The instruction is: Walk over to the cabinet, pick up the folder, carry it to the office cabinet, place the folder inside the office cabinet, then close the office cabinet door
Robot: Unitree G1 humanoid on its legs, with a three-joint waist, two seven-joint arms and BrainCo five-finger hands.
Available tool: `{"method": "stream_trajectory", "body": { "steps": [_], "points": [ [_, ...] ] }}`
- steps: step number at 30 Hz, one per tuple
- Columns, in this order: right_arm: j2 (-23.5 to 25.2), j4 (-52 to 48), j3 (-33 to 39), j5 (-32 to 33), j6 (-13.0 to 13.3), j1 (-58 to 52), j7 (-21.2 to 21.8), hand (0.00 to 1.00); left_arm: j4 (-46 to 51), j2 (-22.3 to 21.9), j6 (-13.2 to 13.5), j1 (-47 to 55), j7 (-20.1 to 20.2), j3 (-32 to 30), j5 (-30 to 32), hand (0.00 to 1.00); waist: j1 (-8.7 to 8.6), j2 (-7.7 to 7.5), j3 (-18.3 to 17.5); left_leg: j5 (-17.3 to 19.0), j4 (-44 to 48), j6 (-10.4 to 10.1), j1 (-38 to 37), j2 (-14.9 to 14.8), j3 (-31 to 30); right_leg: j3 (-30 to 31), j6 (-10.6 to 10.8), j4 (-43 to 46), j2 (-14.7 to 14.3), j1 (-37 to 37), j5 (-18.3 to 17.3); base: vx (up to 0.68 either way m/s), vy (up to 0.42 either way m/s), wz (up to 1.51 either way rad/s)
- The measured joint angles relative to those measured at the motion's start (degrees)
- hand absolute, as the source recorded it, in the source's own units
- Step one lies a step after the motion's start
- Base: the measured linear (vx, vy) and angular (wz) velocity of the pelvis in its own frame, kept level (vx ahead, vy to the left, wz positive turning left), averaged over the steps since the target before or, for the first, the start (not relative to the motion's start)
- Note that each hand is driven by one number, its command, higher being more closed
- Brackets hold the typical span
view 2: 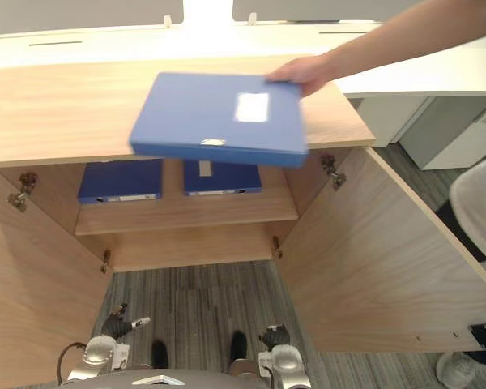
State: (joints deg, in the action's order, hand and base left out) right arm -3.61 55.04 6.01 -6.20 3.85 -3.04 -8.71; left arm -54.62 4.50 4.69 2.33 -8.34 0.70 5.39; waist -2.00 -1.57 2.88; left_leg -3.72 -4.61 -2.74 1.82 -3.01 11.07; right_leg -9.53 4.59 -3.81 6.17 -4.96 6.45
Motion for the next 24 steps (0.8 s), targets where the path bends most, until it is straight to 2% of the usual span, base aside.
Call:
{"method": "stream_trajectory", "body": {
  "steps": [7, 15, 20, 24],
  "points": [
    [1.1, 2.4, 4.4, 4.8, -1.1, -0.5, -0.5, 0.0, -1.8, -0.1, -0.4, 0.0, -0.1, -0.4, 0.4, 0.0, -0.98, -0.44, -1.4, 0.2, -0.3, 0.3, -0.9, 0.5, 0.0, 1.0, 0.3, -1.1, 0.2, 1.3, 0.0, 0.0, 0.0, 0.0],
    [1.8, 4.7, 8.8, 6.3, -1.6, 0.2, -0.7, 0.0, -2.8, -0.1, -0.6, 0.0, -0.3, -0.1, 0.5, 0.0, -1.56, -0.21, -1.6, 1.1, -0.3, 0.7, -3.5, 0.7, 0.0, 1.1, 1.1, -0.9, 0.3, 3.8, -0.4, 0.03, -0.005, 0.0],
    [2.1, 4.7, 8.9, 6.7, -1.6, 0.2, -0.7, 0.0, -1.0, 0.0, -0.6, -1.5, -0.5, 5.5, 0.5, 0.0, -2.07, -0.21, -1.6, 1.4, -0.3, 0.8, -4.4, 0.9, 0.0, 1.1, 1.3, -0.8, 0.4, 4.8, -0.7, 0.0, 0.0, 0.0],
    [2.3, 4.6, 8.8, 7.0, -1.5, 0.2, -0.6, 0.0, 6.3, 0.1, -0.1, -2.7, 0.1, 13.7, 1.6, 0.0, -2.99, -0.2, -1.7, 1.5, -0.3, 0.8, -5.0, 1.1, 0.0, 1.2, 1.4, -0.8, 0.6, 5.4, -0.8, 0.0, 0.0, 0.0]
  ]
}}
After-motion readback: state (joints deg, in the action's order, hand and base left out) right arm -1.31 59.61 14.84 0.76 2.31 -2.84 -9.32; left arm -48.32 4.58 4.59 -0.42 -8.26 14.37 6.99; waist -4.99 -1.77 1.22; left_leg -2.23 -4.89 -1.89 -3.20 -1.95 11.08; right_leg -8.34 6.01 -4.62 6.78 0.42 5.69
